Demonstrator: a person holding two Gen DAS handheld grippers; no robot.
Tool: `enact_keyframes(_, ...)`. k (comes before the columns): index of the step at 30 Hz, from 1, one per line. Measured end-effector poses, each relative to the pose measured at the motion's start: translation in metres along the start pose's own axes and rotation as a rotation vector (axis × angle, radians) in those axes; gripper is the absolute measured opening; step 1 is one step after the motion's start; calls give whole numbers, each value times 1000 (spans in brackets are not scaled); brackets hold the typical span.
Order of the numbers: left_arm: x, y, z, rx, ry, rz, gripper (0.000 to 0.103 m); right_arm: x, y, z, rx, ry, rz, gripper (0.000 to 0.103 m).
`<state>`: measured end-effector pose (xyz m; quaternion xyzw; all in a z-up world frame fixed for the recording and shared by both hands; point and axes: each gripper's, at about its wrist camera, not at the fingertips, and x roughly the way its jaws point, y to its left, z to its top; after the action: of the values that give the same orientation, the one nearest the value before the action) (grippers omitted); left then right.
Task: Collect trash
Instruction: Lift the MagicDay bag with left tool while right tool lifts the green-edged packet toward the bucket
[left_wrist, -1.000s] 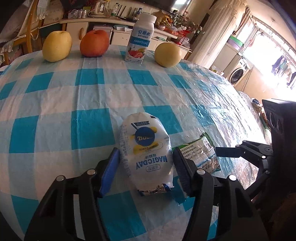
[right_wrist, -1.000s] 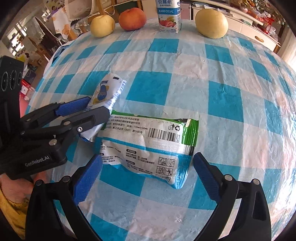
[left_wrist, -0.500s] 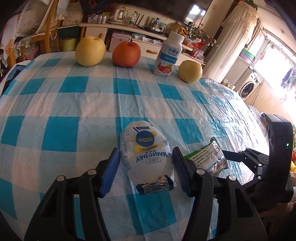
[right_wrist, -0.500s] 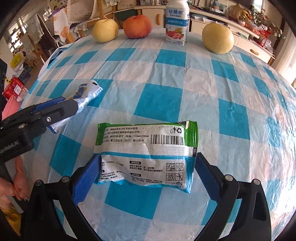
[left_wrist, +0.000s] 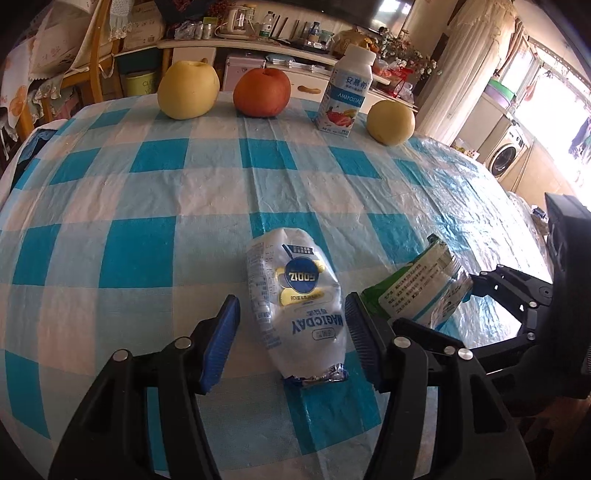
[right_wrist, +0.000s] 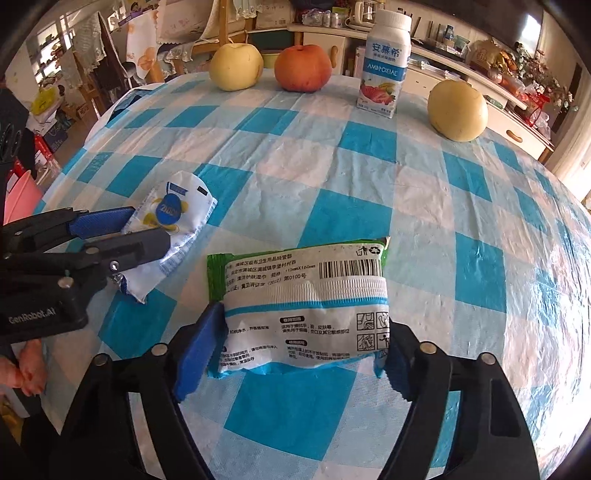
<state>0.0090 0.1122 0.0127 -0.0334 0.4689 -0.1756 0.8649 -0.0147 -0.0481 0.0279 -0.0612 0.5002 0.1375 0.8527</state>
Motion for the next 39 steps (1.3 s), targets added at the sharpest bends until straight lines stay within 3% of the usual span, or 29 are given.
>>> enact_keyframes(3,2,-4,0,27,-3,26,74,-1,-1,0,2,0,11,73)
enact_keyframes(9,6,-15,-2,103,1,99,74,-5,1,-1,-13,-3,0,72)
enact_keyframes(11,8,-20,-4,151,2,139,70,-6,0,-1,-7,-3,-7,71)
enact_keyframes(13,7,-23,-6,186,-9,172,60,-10,-2,-1,-1,-10,-15,71)
enact_keyframes(20,-4,-15,-8,156,-32,161,59,-24,-2,6,20,-49,-28,71)
enact_keyframes(30,-57,16,0,36,-171,167,59,-46,16,20,59,-113,47,71)
enact_keyframes(39,-117,62,-4,-123,-317,196,59,-64,65,36,23,-160,130,71)
